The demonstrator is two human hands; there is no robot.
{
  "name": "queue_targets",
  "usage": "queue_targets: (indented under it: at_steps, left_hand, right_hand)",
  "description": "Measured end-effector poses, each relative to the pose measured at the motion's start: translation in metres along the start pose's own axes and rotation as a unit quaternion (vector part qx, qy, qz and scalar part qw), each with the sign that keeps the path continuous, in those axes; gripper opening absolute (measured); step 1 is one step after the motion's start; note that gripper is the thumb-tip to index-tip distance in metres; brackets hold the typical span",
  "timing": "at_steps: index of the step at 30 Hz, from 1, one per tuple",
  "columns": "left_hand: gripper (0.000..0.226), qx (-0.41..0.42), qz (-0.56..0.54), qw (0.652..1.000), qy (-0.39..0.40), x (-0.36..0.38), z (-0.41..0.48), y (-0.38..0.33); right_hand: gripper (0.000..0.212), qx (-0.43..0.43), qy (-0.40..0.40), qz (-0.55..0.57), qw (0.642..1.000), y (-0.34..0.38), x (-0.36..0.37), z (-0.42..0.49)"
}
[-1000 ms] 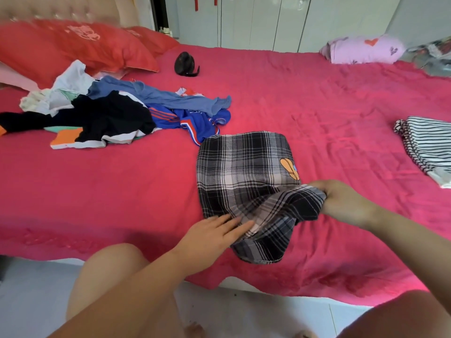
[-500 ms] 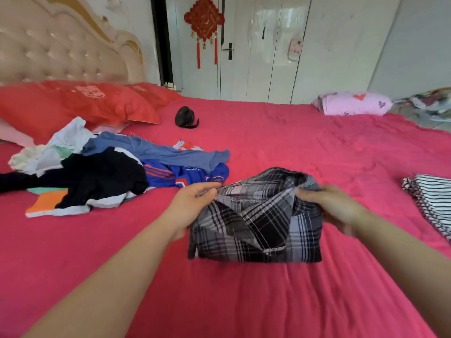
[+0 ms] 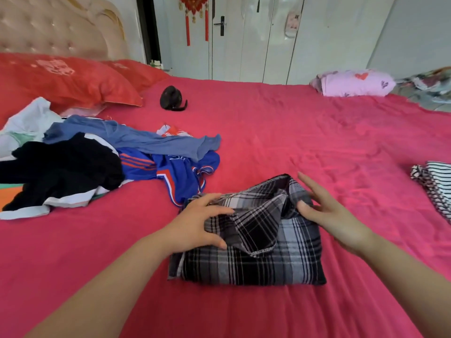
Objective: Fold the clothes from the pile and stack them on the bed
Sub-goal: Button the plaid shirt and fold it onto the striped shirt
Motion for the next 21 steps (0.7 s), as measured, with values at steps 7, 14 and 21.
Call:
queue_targets:
  at_steps: [7,14,21]
  left_hand:
    - [0.021,-0.106,-0.154,0.966,-0.180,-0.029,0.019,-0.003]
    - [0.040,-0.322,-0.224,0.882,-0.259,-0.025,0.038,0.040]
    - [0.020,-0.325,0.015,0.899,-0.292,-0.021,0.029,0.042]
  right_hand:
    - [0.013,-0.148,-0.016,-0.329,0.933,0.038,0.000,0.017]
    - [0.029,0.115,-0.266,-0.143,0.946,-0.001,-0.025,0.064]
    - [0.026,0.079,-0.351,-0.165,0.918,0.001,-0.028,0.061]
Point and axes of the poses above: each hand's wrist, its own z-axis towards the middle knuckle, its own x-axis out of the palm, y = z × x, the point moved 5 cm from there along z, towards the middle knuckle, and after that the axes turned 11 degrees about -y, right-handed, at the moved point
